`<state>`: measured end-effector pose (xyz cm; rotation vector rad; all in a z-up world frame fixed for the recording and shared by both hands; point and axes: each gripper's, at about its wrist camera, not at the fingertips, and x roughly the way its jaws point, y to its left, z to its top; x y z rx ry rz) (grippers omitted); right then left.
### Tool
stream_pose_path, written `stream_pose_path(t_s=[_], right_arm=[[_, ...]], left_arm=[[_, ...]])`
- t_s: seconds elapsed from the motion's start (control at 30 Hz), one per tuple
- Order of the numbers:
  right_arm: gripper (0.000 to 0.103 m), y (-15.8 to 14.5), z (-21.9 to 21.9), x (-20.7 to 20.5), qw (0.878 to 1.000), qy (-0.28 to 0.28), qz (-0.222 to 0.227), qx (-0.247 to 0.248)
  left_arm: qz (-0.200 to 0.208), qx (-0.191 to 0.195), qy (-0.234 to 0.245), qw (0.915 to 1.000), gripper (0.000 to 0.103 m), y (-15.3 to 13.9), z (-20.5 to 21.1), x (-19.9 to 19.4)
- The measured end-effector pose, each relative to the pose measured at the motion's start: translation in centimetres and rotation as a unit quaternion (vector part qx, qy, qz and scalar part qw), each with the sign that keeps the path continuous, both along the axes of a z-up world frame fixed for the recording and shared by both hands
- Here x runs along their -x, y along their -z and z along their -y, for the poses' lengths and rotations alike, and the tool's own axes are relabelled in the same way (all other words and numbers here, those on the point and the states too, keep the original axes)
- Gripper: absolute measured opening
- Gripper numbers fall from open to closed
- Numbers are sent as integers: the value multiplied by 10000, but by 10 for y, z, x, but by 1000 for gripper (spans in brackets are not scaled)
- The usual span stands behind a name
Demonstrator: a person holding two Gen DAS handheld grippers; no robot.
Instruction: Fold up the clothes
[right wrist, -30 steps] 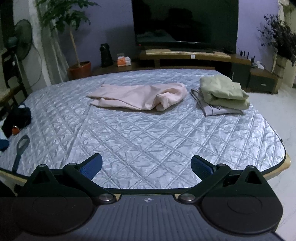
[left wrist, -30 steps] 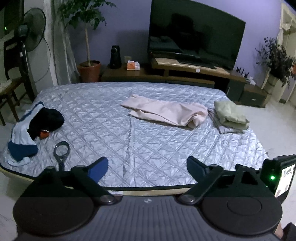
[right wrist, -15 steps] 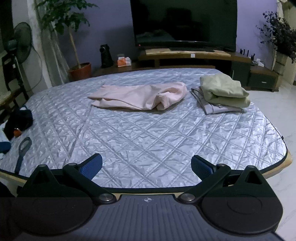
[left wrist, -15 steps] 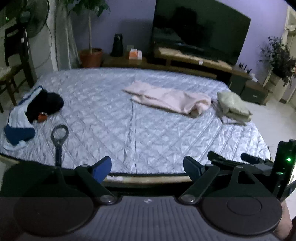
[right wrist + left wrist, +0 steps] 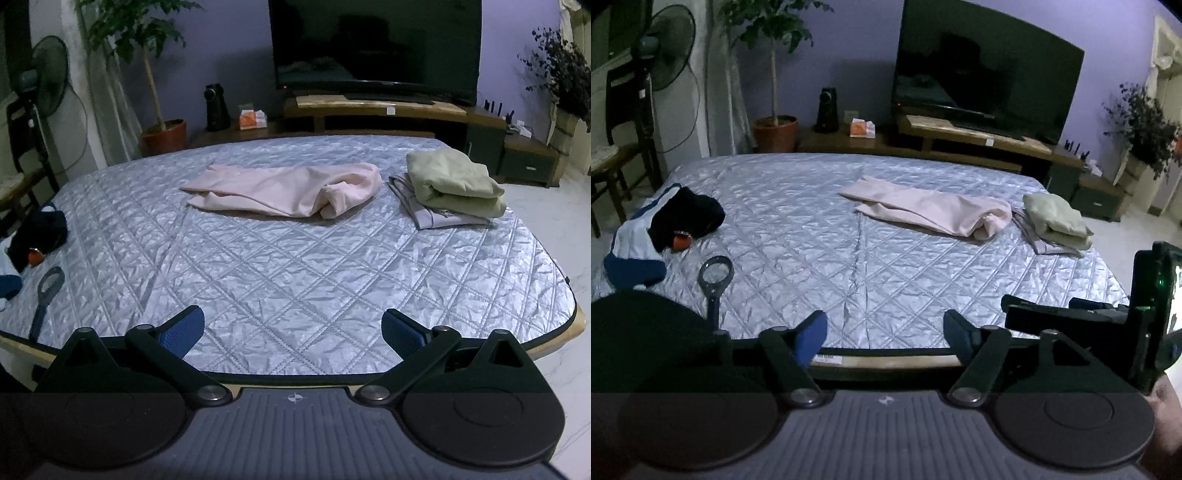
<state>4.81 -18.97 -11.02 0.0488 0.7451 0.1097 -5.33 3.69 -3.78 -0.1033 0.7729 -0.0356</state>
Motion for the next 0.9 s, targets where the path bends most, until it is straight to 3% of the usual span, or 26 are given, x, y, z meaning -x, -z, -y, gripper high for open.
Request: stream_pose_path(t_s=[0.07, 0.13, 0.2, 0.5, 0.6, 0.9], right_arm=[[103, -1, -1, 0, 10000, -1, 14, 7], [103, -1, 0, 0, 10000, 11, 20, -2], [103, -1, 1, 0, 10000, 28, 19, -24], [103, 0, -3, -1, 10000, -23, 56, -30], [103, 0, -3, -2, 9999, 23, 80, -65], [103, -2, 0, 2, 9983, -53, 389, -435]], left_arm=[[-105, 49, 116, 9999, 68, 2, 1, 1], [-120, 5, 107, 9999, 79, 1, 2, 2], [-90, 72, 76, 9999, 82, 0, 1, 4], [-271, -16, 70, 9996, 85, -1, 2, -1], [-397, -43, -19, 9992, 81, 0, 2, -8], [-450, -34, 44, 9990, 83, 6, -7, -36]])
